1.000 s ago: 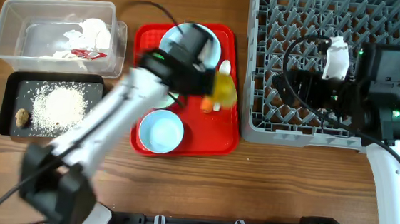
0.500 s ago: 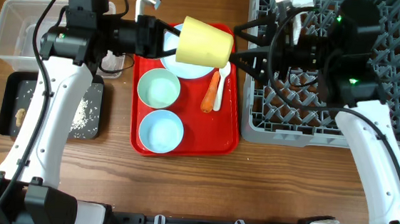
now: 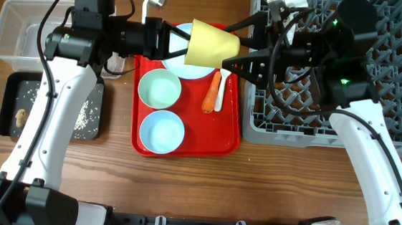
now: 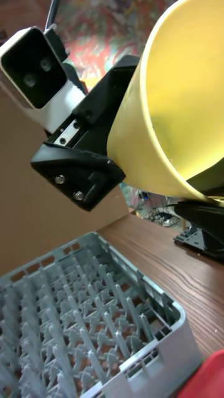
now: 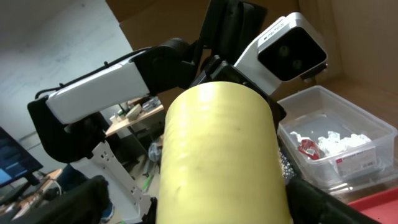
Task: Sort waste into correct bins and load items into the dishwasher rack
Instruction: 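Hand the yellow cup from the left gripper to the right gripper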
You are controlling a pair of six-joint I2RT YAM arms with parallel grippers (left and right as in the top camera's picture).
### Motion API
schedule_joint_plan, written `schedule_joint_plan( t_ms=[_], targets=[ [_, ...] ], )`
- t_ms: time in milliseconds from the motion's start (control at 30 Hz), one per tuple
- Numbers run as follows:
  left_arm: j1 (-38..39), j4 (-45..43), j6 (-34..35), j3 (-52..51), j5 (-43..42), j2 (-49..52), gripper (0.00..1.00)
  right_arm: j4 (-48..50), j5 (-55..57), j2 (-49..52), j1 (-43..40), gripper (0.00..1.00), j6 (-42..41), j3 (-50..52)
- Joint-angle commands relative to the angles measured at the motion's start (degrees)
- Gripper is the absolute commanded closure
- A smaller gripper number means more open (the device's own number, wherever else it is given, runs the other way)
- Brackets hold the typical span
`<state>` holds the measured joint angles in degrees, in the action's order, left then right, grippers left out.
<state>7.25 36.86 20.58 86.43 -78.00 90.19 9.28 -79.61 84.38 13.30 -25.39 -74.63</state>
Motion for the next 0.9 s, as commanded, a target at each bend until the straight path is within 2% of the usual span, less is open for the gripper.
schedule_joint_plan(
  t_ms=[0,67,133,300,500,533,633,700,767,867],
  targets=[
    [0.15,0.15,-0.83,0.13,2.69,-0.07,0.96,0.39,-1.44,0.44,0.37,0.21,-0.26,-0.79],
    [0.15,-0.04,-0.66,0.13,2.67,-0.07,0.96,0.31,-1.44,0.44,0.68,0.31,-0.24,-0.79],
    [0.15,-0.07,-0.66,0.13,2.64,-0.07,0.96,0.31,-0.81,0.55,1.84,0.31,-0.07,-0.79],
    [0.15,-1.16,-0.48,0.13,2.62,-0.07,0.96,0.11,0.72,0.61,3.56,0.20,0.15,-0.79],
    [0.15,-2.89,0.87,0.13,2.45,-0.07,0.96,-3.76,0.72,0.61,3.56,0.21,2.82,-0.79],
    [0.15,-3.06,0.85,0.13,2.45,-0.07,0.96,-3.76,0.72,0.61,3.56,0.23,2.80,-0.79],
    [0.15,-3.06,0.87,0.13,2.47,-0.07,0.96,-3.78,0.72,0.61,3.56,0.39,2.73,-0.79],
    [0.15,-3.06,0.87,0.13,2.47,-0.07,0.91,-3.69,0.72,0.59,3.34,0.43,2.62,-0.79],
    [0.15,-3.04,0.87,0.13,2.47,-0.07,0.82,-3.04,0.70,0.59,2.67,0.45,1.16,-0.79],
    [0.13,-3.06,0.87,0.13,2.47,-0.07,0.79,-2.45,0.37,0.59,0.83,0.47,-0.26,-0.79]
  ],
)
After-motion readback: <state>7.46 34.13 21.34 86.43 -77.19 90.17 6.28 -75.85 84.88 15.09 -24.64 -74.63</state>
